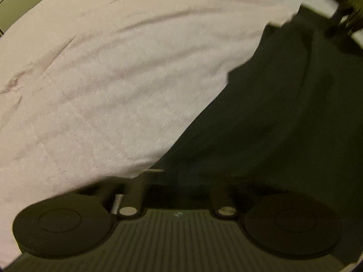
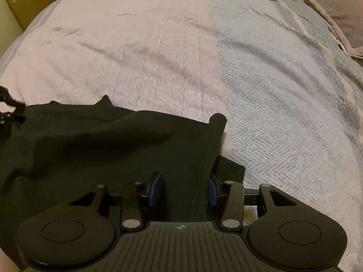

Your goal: Fold clothes

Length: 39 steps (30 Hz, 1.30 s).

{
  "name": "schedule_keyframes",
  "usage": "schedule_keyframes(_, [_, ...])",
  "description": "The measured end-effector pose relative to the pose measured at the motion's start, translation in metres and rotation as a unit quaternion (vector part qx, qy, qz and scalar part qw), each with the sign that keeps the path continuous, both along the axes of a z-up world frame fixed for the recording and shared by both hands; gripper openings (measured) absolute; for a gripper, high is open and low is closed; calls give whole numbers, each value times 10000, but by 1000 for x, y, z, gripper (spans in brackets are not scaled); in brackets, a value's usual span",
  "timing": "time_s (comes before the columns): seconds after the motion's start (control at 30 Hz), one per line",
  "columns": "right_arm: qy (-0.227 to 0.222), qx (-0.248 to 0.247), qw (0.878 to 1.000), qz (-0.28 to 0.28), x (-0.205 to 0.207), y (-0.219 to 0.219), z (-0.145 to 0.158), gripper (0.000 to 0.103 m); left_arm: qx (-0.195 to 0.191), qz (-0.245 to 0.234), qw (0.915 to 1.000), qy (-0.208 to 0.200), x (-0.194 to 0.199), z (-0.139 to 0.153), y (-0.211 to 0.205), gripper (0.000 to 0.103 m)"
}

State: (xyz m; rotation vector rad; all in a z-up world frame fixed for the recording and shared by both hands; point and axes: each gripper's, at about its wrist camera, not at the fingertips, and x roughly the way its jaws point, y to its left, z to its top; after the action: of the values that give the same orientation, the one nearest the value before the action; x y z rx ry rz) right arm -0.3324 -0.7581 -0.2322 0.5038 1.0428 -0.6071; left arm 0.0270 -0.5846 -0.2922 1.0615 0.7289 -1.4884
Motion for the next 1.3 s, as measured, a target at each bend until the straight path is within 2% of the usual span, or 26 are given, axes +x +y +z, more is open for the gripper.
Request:
schedule_keyframes(0.17, [-41, -110, 9999, -114, -5, -3, 2, 45, 98, 464, 9988, -119, 23, -6, 9, 0])
schedule_keyframes(0.3, [-97, -289, 9994, 179, 2, 1, 8, 45, 21, 112, 9999, 91, 21, 3, 16, 2])
schedule_keyframes(0.33, [-94, -331, 9989, 320, 6, 3, 9, 45, 38, -44, 9999, 130, 18, 3, 15, 8])
schedule_keyframes(0.37, [-90, -374, 9982, 461, 10, 5, 10, 45, 60, -191, 9997, 156, 15, 3, 14, 20])
schedule_keyframes(0.43, [-63, -402, 9970, 666, 15, 8, 9, 45, 163, -402, 9990, 74, 9, -4, 9, 38])
schedule_keyframes(0.53, [-22, -409, 9957, 825, 21, 10, 8, 47, 291, -645, 9975, -94, 3, -13, 3, 37])
schedule_keyframes(0.57, [-6, -421, 9952, 880, 23, 11, 7, 48, 343, -716, 9967, -159, 0, -15, 1, 34])
schedule_keyframes(0.6, [22, -456, 9944, 952, 25, 12, 7, 49, 393, -790, 9958, -230, -2, -17, -1, 26])
schedule_keyframes(0.63, [58, -503, 9934, 1032, 27, 13, 7, 50, 425, -881, 9947, -333, -3, -17, 0, 6])
schedule_keyframes(0.7, [128, -604, 9910, 1189, 30, 16, 7, 50, 365, -933, 9941, -416, -3, -13, 3, 1])
schedule_keyframes(0.77, [154, -728, 9885, 1320, 32, 17, 8, 50, 120, -562, 9979, -312, 9, -2, 5, 1])
schedule_keyframes(0.8, [159, -766, 9875, 1365, 33, 17, 8, 51, 76, -213, 9997, -113, 20, 1, 5, 2])
schedule_keyframes(0.83, [161, -771, 9873, 1382, 34, 16, 7, 51, 41, 112, 9999, 65, 31, 3, 6, 2])
schedule_keyframes(0.93, [282, -705, 9885, 1305, 37, 9, 0, 51, 117, 679, 9973, 262, 51, -2, 13, 2])
schedule_keyframes(1.0, [564, -639, 9903, 1097, 37, 1, -9, 51, 134, 943, 9943, 470, 58, -4, 17, 2])
schedule_keyframes(1.1, [687, -426, 9958, 429, 26, -16, -16, 51, 89, 892, 9949, 459, 54, -2, 16, 1])
schedule_keyframes(1.13, [658, -394, 9969, 160, 20, -22, -15, 49, 72, 866, 9952, 442, 52, -1, 15, 1])
schedule_keyframes(1.17, [614, -406, 9972, -88, 13, -26, -13, 42, 51, 884, 9951, 435, 53, 0, 15, 1])
schedule_keyframes(1.2, [548, -386, 9973, -303, 6, -30, -10, 22, -3, 934, 9945, 464, 54, 1, 16, 1])
schedule_keyframes(1.23, [450, -321, 9974, -471, -2, -34, -8, 12, -66, 987, 9938, 498, 55, 2, 16, 2])
schedule_keyframes(1.27, [385, -297, 9968, -632, -9, -38, -7, 10, -168, 1061, 9927, 556, 57, 5, 19, 2])
schedule_keyframes(1.3, [389, -311, 9955, -804, -16, -41, -6, 1, -241, 1175, 9909, 609, 61, 7, 23, 2])
